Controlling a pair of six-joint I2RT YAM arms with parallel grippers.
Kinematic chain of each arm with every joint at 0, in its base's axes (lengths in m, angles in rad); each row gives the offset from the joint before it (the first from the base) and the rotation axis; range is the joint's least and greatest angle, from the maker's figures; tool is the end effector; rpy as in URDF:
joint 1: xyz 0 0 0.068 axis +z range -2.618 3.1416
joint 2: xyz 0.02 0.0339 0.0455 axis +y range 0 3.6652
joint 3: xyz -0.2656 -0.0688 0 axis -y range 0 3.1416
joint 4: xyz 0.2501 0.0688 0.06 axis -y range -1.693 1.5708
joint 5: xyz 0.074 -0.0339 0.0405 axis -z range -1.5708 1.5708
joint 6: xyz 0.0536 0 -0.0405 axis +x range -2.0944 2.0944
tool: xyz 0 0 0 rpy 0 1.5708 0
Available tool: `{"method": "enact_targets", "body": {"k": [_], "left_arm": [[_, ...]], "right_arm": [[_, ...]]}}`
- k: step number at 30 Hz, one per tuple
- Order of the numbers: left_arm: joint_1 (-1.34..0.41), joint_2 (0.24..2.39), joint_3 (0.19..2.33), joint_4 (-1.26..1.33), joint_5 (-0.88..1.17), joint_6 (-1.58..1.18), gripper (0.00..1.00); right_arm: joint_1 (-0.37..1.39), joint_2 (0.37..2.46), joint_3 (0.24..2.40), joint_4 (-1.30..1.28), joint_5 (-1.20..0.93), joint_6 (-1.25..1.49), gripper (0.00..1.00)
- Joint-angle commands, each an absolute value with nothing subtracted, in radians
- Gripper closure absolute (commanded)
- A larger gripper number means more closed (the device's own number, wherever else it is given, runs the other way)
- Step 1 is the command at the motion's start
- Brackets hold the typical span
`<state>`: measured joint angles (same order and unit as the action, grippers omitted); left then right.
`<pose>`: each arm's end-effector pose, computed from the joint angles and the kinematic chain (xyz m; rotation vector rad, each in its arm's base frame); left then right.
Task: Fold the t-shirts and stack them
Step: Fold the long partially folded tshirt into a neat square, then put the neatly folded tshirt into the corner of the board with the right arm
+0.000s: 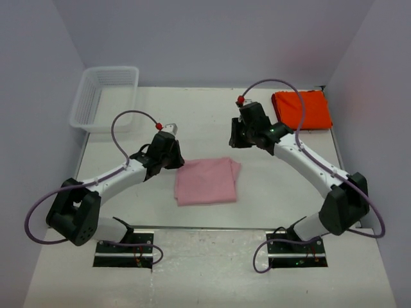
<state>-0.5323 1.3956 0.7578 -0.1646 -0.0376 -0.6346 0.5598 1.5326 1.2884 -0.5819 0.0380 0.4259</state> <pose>0.2587 -0.1500 0.1826 -0.1429 2.4294 -0.5038 0.3006 0.1860 0.2829 -0.1450 2.4330 0.4096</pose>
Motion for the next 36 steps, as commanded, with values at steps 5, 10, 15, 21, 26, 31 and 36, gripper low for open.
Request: {"method": "enact_targets", "body": {"k": [5,10,15,21,26,31,36], "left_arm": [[-0.554,1.308,0.842,-0.21,-0.005,-0.598,1.0],[-0.572,1.324,0.848,-0.216,0.054,-0.603,0.99],[-0.594,1.348,0.856,-0.213,0.066,-0.612,0.99],[-0.606,1.391,0.854,-0.201,0.074,-0.612,0.99],[-0.62,1.443,0.861,-0.187,0.075,-0.614,0.99],[-0.635,1.502,0.873,-0.173,0.083,-0.618,0.99],[-0.644,1.545,0.877,-0.172,0.078,-0.618,0.99]], "right_arm": [[0.554,1.309,1.082,-0.634,0.043,0.466,0.01],[0.551,1.281,0.926,-0.56,0.006,0.538,0.01],[0.447,1.233,0.721,-0.345,-0.239,0.587,0.01],[0.368,1.259,0.615,-0.207,-0.379,0.552,0.01],[0.354,1.266,0.624,-0.193,-0.455,0.561,0.01],[0.35,1.337,0.643,-0.175,-0.497,0.581,0.01],[0.348,1.404,0.641,-0.134,-0.538,0.612,0.01]]}}
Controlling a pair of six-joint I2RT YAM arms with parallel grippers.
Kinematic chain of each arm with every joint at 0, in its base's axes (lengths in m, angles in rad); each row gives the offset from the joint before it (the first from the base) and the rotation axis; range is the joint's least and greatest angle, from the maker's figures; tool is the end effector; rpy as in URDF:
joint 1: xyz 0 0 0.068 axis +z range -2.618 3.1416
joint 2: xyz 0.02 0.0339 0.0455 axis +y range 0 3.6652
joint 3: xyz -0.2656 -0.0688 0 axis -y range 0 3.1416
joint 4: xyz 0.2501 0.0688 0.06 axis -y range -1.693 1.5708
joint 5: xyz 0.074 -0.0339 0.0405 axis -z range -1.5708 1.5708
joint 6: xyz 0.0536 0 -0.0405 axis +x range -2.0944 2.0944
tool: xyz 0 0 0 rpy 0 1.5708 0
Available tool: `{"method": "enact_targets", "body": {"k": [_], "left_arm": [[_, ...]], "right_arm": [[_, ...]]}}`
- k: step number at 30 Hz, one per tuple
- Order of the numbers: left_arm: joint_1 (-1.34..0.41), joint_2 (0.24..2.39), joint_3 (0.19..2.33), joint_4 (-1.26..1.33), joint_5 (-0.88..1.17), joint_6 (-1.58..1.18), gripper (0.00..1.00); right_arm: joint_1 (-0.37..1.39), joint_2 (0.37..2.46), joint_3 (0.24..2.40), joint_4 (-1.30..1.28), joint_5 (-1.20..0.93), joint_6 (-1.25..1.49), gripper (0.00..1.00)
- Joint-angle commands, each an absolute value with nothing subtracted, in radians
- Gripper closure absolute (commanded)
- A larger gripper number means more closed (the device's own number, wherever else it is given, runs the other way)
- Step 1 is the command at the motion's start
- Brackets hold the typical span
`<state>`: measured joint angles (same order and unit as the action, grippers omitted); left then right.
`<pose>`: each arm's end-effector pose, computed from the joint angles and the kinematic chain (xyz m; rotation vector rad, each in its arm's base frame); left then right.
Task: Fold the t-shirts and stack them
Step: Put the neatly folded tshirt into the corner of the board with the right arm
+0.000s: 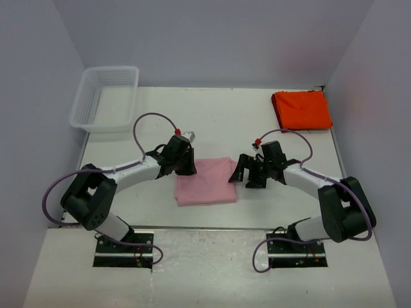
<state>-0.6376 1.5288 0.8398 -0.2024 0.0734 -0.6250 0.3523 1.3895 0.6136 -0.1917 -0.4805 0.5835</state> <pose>0.2549 -0.1937 0.1670 0.0495 2.5673 -0.6116 0.2370 0.1135 0.1423 0.1053 2.6627 0.9538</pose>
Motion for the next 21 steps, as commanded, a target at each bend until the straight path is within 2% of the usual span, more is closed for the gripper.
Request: {"method": "enact_targets", "body": {"k": [1,21], "left_arm": [[-0.644,1.549,0.877,-0.172,0.075,-0.618,0.99],[-0.646,1.652,0.876,-0.153,0.066,-0.604,1.0]], "right_arm": [[0.348,1.411,0.643,-0.129,-0.532,0.614,0.01],[0.341,1.589,0.643,-0.023,-0.511,0.692,0.01]]}}
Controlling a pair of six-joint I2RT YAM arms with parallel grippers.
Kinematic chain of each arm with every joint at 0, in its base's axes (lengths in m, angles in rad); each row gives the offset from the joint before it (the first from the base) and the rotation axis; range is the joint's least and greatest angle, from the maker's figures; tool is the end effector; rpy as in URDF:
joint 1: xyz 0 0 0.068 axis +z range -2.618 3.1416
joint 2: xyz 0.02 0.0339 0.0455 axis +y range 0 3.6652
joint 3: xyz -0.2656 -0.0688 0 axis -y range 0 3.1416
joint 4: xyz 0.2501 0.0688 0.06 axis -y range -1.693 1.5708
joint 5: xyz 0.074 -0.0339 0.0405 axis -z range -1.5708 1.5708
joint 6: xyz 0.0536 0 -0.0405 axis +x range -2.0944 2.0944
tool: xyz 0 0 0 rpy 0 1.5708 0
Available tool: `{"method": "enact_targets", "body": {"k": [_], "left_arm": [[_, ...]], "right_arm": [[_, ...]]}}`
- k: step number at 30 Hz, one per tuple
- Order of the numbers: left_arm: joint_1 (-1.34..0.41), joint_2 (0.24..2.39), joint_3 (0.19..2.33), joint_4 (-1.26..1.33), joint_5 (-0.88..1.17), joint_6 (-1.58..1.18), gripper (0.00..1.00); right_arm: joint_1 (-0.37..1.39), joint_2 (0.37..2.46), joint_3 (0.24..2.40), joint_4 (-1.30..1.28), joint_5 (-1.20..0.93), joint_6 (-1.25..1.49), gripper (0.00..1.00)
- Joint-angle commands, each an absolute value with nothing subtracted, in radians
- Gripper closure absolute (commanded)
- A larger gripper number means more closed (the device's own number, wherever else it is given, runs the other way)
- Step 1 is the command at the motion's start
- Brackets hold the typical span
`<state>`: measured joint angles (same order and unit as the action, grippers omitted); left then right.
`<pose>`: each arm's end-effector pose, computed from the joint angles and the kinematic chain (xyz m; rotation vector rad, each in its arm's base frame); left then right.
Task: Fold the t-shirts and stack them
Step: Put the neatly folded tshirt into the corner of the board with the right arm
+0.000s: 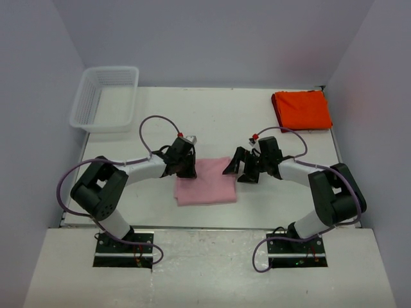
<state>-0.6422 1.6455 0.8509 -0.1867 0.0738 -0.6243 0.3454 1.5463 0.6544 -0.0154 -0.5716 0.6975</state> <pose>0.2609 -0.2000 0.1360 0.0535 2.6539 -0.5559 0.2636 0.1257 0.1282 0.1980 2.6294 1.1186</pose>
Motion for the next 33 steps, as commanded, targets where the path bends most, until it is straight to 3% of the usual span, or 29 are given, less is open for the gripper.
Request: {"method": "enact_targets", "body": {"k": [1,18,21,23,24,25,29,33], "left_arm": [[-0.644,1.654,0.876,-0.153,0.069,-0.603,1.0],[-0.646,1.7,0.902,-0.155,0.098,-0.601,1.0],[-0.646,1.692,0.9,-0.156,0.094,-0.598,1.0],[-0.644,1.692,0.899,-0.158,0.094,-0.597,1.0],[-0.646,1.692,0.897,-0.158,0.095,-0.597,1.0],[-0.646,1.693,0.897,-0.158,0.095,-0.597,1.0],[-0.644,1.695,0.894,-0.153,0.1,-0.598,1.0],[-0.646,1.686,0.887,-0.153,0.098,-0.597,1.0]], "right_arm": [[0.342,1.591,0.638,-0.02,-0.506,0.693,0.01],[0.524,1.733,0.617,0.104,-0.485,0.765,0.01],[0.535,1.738,0.612,0.117,-0.479,0.79,0.08],[0.538,1.715,0.595,0.124,-0.448,0.802,0.23],[0.537,1.706,0.591,0.12,-0.433,0.808,0.38],[0.537,1.698,0.588,0.117,-0.404,0.813,0.44],[0.537,1.69,0.609,0.068,-0.371,0.804,0.53],[0.54,1.701,0.659,0.008,-0.361,0.772,1.0]]}}
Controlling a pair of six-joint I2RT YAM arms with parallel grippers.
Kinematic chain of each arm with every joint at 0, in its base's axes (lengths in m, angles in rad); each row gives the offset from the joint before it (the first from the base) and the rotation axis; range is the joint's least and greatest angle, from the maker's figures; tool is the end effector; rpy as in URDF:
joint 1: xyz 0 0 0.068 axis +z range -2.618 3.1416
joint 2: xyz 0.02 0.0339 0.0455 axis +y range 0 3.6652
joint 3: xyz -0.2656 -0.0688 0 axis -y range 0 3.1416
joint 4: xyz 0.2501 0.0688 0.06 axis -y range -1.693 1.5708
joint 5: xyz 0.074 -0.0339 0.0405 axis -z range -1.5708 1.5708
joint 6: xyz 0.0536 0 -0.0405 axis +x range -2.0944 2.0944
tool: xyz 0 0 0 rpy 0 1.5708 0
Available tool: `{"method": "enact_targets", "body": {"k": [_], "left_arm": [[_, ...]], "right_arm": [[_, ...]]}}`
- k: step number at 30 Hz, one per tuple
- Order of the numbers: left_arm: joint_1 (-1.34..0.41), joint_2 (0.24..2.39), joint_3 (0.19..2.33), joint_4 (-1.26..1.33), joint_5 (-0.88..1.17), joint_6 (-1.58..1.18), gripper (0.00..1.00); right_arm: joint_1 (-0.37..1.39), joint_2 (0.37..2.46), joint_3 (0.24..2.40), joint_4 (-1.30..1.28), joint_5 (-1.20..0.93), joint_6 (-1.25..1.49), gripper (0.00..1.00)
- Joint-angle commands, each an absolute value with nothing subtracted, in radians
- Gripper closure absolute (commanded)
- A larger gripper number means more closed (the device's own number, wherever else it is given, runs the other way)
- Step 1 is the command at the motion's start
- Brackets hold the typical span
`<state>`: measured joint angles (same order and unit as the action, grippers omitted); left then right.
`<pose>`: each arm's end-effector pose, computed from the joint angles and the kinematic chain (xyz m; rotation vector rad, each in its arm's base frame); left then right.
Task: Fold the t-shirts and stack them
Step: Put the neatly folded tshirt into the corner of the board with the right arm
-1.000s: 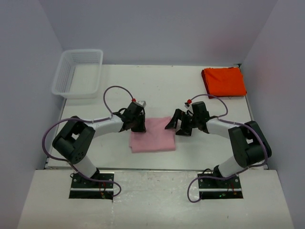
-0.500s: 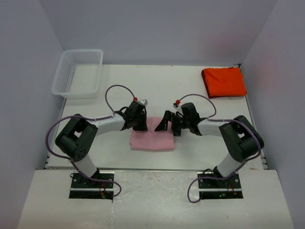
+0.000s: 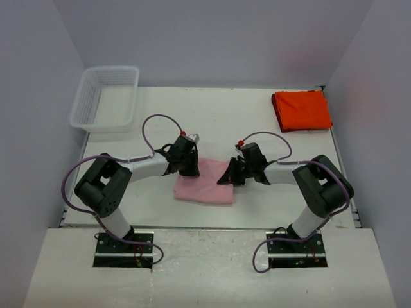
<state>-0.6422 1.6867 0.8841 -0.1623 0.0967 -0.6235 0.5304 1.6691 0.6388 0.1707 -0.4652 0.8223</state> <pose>0.2693 -0.2079 0.1345 0.0648 2.6460 -0.5925 0.2516 0.1754 0.1019 0.1549 2.6577 1.1064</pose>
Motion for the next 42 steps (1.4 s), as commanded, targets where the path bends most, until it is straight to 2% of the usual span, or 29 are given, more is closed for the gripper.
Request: {"method": "enact_targets", "body": {"k": [1,10,17,25,29,42], "left_arm": [[-0.644,1.678,0.887,-0.153,0.098,-0.595,1.0],[-0.646,1.565,0.87,-0.141,0.08,-0.569,0.99],[-0.649,1.401,0.867,-0.14,0.118,-0.571,0.97],[-0.686,1.35,0.818,-0.143,0.114,-0.606,0.97],[-0.704,1.338,0.778,-0.123,0.12,-0.615,0.97],[-0.736,1.266,0.66,-0.066,0.16,-0.621,0.97]], "right_arm": [[0.54,1.701,0.675,-0.003,-0.35,0.75,1.0],[0.572,1.643,0.958,-0.389,-0.118,0.537,1.0],[0.572,1.623,1.103,-0.525,0.011,0.44,1.0],[0.572,1.696,1.339,-0.713,0.277,0.321,1.0],[0.561,1.736,1.434,-0.759,0.443,0.275,1.0],[0.433,1.905,1.701,-0.778,0.687,0.008,1.0]]}}
